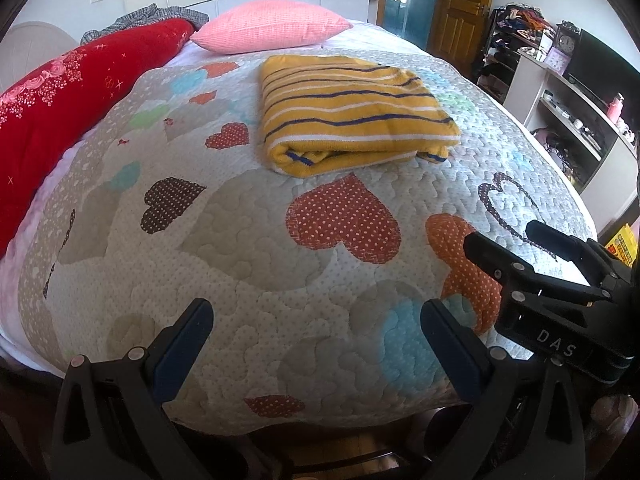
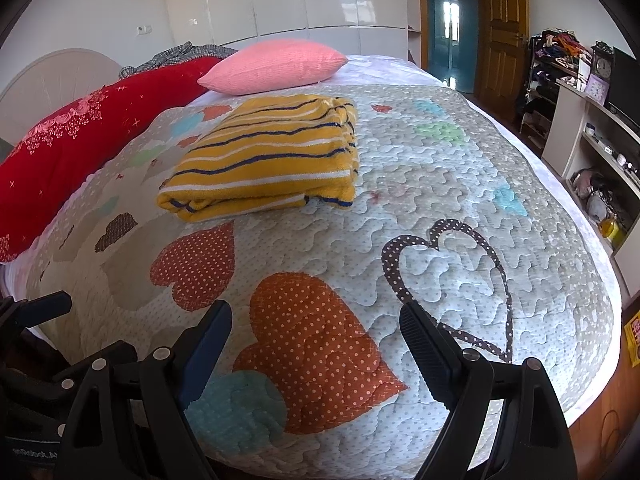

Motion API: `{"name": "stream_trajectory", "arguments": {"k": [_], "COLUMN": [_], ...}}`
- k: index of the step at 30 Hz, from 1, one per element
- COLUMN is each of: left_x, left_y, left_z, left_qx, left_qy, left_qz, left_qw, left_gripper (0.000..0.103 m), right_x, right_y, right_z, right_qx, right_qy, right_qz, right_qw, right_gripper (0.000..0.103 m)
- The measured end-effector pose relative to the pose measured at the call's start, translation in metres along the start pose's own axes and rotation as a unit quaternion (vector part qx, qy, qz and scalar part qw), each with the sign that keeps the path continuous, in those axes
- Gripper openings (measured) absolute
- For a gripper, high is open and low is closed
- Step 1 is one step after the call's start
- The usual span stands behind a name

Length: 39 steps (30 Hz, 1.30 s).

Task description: Fold small clothes

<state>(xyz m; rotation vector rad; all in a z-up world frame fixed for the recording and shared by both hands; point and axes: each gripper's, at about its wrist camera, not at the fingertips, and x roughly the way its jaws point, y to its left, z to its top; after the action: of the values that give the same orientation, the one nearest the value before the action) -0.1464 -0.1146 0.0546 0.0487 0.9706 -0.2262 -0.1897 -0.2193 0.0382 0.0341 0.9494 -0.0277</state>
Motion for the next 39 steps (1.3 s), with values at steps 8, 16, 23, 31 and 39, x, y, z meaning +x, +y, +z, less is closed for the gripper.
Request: {"name": "stream_trajectory", "arguments": {"k": [8,16,23,31,39], "left_x": [0.003,0.004,0.006,0.007,0.011], "left_y": [0.002,0.003,0.005,0.005,0.008], "left_z": [-0.002,-0.003,-0.004,-0.004,-0.002], "left_qx": [-0.002,-0.003,-0.007,-0.008,-0.007], "left_qy": [0.003,0.005,0.01,0.011,0.011], "left_qz": [0.0,-0.001,-0.002,-0.003,-0.001], "left_qw": [1.0,1.0,0.9999,0.9999,0.9999], "left_gripper": [0.103,0.103,0.103,0.103,0.103], "right_x": [0.002,0.003,0.006,0.005,0.006], "right_y": [0.001,0.002,0.002,0.002,0.008], "right_z": [-0.001,-0.002,-0.003,-0.003,0.003], "right_qx": [-0.002,-0.001,-0.002,-0.002,-0.016], "right_qy": [0.003,0.005,0.008,0.008,0.003], "right_qz": [0.001,0.002,0.004,0.004,0.003], "right_qw": [1.0,1.0,1.0,1.0,1.0], "right_gripper": [0.089,0.09,0.09,0.09,0.09]}}
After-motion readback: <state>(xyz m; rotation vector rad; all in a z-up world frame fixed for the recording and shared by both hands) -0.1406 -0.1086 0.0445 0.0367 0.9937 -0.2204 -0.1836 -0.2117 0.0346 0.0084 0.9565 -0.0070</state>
